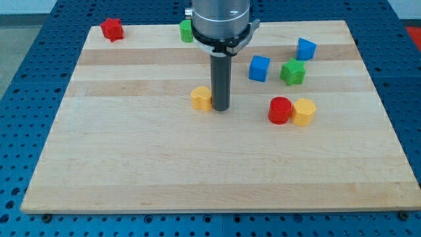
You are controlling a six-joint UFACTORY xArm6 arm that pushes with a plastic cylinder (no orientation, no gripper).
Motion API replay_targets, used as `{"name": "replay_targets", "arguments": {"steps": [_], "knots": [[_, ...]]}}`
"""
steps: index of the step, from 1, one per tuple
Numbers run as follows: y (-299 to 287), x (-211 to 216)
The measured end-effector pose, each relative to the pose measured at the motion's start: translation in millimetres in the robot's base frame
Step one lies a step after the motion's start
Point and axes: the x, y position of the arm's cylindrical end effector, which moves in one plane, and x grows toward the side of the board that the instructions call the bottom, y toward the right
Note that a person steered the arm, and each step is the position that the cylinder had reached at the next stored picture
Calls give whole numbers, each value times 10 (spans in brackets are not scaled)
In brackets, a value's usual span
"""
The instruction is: Move the yellow heart towards the top center of the board
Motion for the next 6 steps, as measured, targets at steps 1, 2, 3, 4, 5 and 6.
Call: {"name": "replay_targets", "arguments": {"steps": [1,2,3,4,5,6], "knots": [[-158,13],[-434,-123],[-515,-258],[-580,-124],[-817,-70],[-944,-345]]}}
